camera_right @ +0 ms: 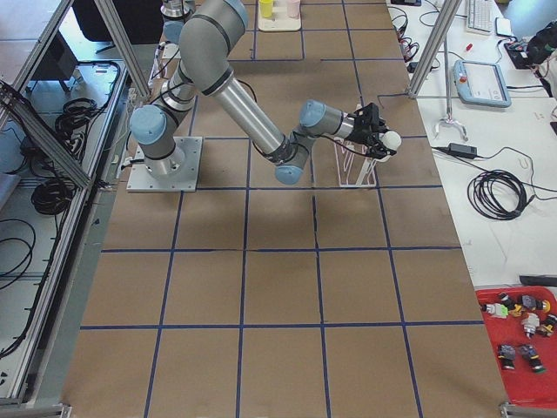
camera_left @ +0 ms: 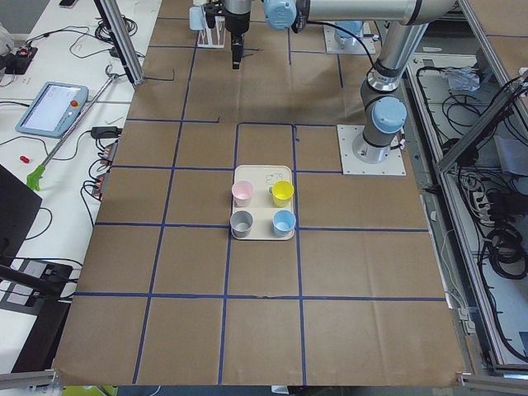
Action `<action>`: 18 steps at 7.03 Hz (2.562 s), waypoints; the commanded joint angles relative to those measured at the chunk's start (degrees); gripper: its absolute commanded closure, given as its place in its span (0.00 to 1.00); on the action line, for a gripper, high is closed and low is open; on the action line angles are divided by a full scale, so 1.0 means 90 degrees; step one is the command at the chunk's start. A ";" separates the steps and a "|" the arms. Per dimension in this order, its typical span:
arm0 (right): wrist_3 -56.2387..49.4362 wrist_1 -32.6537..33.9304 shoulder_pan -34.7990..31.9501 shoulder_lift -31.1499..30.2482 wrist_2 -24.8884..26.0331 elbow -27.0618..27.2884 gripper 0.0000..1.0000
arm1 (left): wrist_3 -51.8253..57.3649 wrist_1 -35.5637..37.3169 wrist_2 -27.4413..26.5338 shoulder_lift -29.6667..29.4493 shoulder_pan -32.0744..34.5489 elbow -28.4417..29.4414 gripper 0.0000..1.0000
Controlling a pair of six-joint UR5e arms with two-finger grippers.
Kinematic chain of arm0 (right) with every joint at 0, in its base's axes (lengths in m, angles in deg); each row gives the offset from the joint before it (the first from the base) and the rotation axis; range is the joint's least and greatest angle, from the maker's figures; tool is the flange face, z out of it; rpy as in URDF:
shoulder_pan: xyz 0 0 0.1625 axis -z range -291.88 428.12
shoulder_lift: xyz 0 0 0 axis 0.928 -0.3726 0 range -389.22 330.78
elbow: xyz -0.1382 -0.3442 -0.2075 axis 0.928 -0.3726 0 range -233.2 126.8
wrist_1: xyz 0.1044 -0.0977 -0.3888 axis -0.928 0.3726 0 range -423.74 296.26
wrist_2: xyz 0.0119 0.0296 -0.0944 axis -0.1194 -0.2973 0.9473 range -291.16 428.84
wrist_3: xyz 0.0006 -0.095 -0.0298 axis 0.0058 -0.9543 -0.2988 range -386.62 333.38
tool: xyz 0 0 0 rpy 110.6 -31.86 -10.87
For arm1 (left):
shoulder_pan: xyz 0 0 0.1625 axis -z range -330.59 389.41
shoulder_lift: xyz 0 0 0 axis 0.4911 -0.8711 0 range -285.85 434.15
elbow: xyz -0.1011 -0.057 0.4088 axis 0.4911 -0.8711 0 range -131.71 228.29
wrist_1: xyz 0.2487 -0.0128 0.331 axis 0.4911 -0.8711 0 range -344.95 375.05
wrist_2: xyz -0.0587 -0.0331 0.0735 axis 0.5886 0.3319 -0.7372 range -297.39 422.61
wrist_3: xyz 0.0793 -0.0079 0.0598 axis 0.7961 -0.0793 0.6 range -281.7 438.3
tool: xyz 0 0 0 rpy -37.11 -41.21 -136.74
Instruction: Transfer IKEA cup to right arm and place on rack
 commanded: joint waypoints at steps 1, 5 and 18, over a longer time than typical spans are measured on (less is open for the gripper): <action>-0.0009 -0.0045 0.0000 -0.0084 0.0020 -0.0022 0.00 | 0.0092 -0.0017 0.0010 -0.0020 0.0112 0.0011 0.01; -0.0009 -0.0861 -0.0069 -0.0922 0.0069 -0.0003 0.00 | 0.0532 -0.0076 -0.0009 0.0010 0.0162 0.0011 0.01; 0.0128 -1.0598 -0.1923 -0.4321 0.1231 -0.0051 0.00 | 0.0522 -0.0183 0.0049 0.0068 0.0083 -0.0028 0.01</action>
